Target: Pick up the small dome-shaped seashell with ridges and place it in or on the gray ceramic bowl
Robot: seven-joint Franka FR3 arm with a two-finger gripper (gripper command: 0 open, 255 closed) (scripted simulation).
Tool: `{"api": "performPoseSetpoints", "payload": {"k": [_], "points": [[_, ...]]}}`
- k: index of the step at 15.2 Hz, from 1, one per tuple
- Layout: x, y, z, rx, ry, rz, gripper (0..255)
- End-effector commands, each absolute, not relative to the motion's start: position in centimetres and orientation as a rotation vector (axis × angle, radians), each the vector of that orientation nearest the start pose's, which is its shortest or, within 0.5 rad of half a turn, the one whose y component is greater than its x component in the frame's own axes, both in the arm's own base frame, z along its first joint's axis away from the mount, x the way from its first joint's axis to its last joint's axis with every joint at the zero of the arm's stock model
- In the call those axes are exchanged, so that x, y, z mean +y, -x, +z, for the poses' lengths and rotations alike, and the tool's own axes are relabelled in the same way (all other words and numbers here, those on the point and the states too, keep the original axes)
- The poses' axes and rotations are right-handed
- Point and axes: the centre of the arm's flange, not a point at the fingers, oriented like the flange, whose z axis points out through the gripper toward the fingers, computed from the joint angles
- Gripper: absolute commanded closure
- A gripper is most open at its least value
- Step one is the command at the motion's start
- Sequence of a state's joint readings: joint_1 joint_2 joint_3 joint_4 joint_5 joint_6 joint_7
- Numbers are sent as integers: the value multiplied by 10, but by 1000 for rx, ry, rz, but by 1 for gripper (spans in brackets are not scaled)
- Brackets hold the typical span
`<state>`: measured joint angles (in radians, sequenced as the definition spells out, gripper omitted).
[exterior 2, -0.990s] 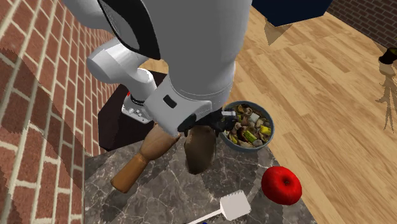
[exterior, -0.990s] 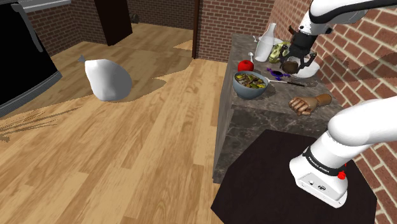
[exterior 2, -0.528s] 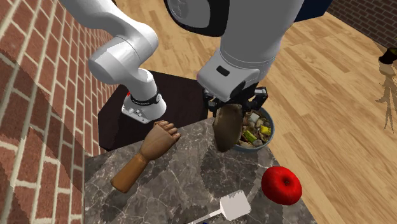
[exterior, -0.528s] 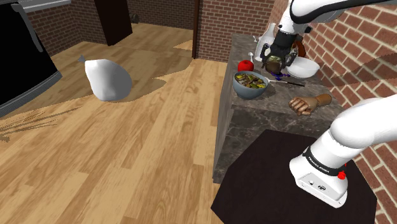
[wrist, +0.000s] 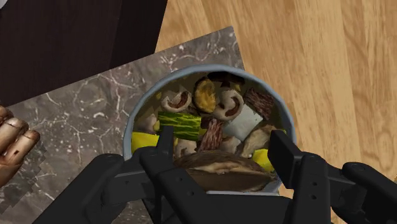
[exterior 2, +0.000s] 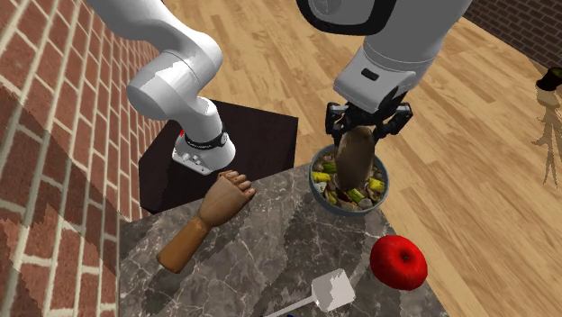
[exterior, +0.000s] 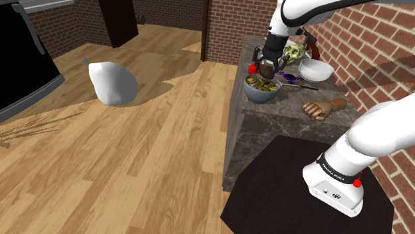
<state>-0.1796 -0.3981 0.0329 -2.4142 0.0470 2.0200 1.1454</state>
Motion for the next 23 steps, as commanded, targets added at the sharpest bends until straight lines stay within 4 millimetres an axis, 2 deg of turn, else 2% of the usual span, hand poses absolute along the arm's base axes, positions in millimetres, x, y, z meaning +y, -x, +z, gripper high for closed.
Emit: {"api": "performPoseSetpoints", "payload": {"k": [1,11,18,19,23], "points": [[-56,-423,449,1904,2464,17,255],[-56,-423,398,1904,2464,17,255],[-56,-423,398,1904,2464,17,255],[-57,-423,398,1904,2464,17,0],[-57,-423,398,1904,2464,17,0]]}}
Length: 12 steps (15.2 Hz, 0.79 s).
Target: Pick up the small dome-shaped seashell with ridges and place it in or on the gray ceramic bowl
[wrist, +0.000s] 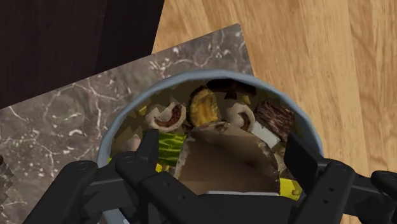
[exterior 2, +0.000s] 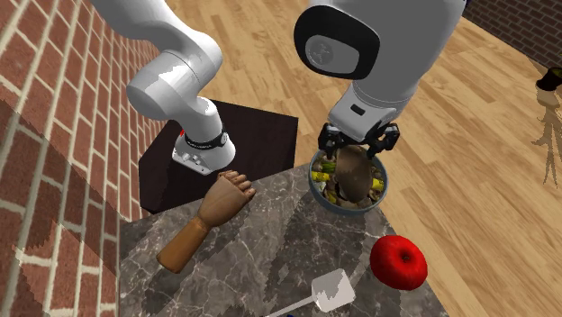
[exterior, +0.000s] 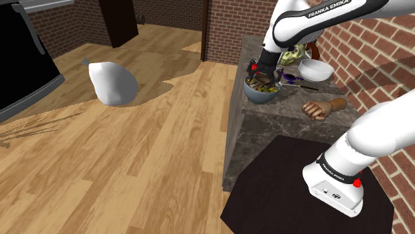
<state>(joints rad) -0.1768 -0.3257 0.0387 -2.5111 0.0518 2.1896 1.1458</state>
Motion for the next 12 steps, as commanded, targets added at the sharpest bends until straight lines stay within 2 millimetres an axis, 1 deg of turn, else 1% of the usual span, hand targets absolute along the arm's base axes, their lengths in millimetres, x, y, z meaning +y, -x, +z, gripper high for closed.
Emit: {"api": "performPoseSetpoints", "payload": {"k": [1,4,5,12], "points": [[-56,-423,398,1904,2464,17,0],[-57,-423,437,1904,2464,17,0],[-58,-423,448,1904,2464,17,0],[-58,-423,448,1904,2464,17,0]]}}
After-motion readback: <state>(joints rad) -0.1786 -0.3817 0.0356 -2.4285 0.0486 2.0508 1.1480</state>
